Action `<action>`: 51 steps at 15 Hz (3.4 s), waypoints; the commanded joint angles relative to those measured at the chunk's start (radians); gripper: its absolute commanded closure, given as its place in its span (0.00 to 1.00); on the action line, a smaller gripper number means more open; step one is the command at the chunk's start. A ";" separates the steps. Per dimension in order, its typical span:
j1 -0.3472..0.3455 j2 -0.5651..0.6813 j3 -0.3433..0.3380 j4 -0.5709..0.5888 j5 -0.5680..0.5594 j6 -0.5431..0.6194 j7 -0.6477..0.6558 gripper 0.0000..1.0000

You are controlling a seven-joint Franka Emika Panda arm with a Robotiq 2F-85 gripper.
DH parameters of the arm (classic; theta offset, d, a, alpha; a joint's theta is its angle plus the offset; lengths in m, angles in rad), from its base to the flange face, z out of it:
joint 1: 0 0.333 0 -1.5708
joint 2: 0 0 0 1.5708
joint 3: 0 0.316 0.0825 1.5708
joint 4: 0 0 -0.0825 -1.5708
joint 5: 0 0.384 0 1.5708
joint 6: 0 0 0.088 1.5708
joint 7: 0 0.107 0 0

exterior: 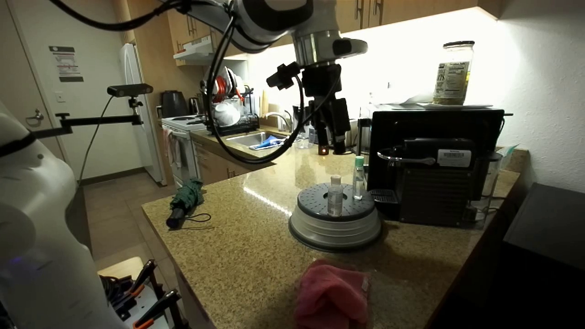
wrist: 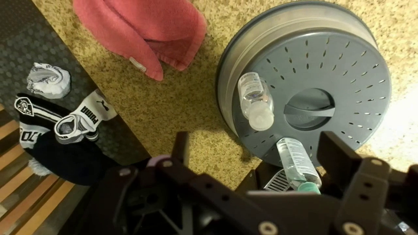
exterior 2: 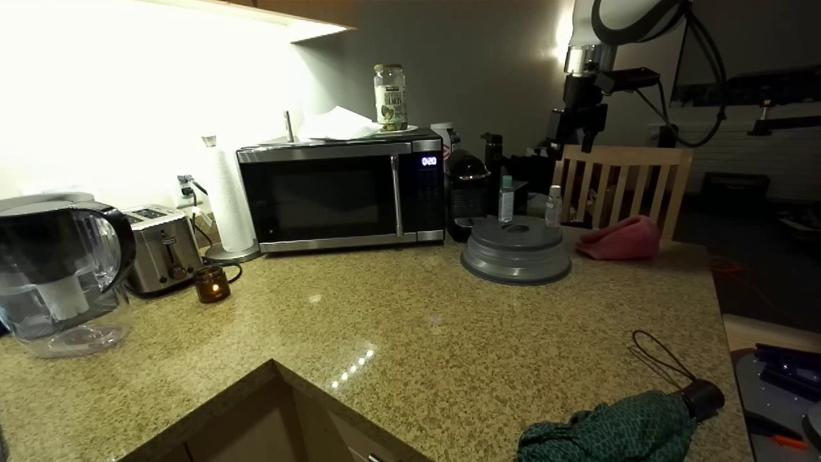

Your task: Pick up the bottle and put it on the counter

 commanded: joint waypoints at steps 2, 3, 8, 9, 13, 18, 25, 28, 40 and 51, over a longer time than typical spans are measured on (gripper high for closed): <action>0.002 0.022 -0.005 -0.024 0.058 0.033 -0.013 0.00; 0.004 0.030 -0.005 -0.023 0.071 0.038 -0.016 0.00; 0.008 0.074 -0.005 -0.009 0.108 0.065 -0.025 0.00; 0.006 0.079 -0.005 -0.008 0.108 0.070 -0.024 0.00; 0.004 0.076 0.000 -0.009 0.085 0.052 -0.002 0.00; 0.004 0.076 0.000 -0.007 0.085 0.052 -0.002 0.00; 0.004 0.076 0.000 -0.007 0.085 0.052 -0.002 0.00; 0.002 0.086 -0.001 0.000 0.087 0.056 0.004 0.00; 0.000 0.107 -0.013 0.018 0.085 0.052 -0.002 0.00; 0.000 0.107 -0.013 0.018 0.085 0.052 -0.002 0.00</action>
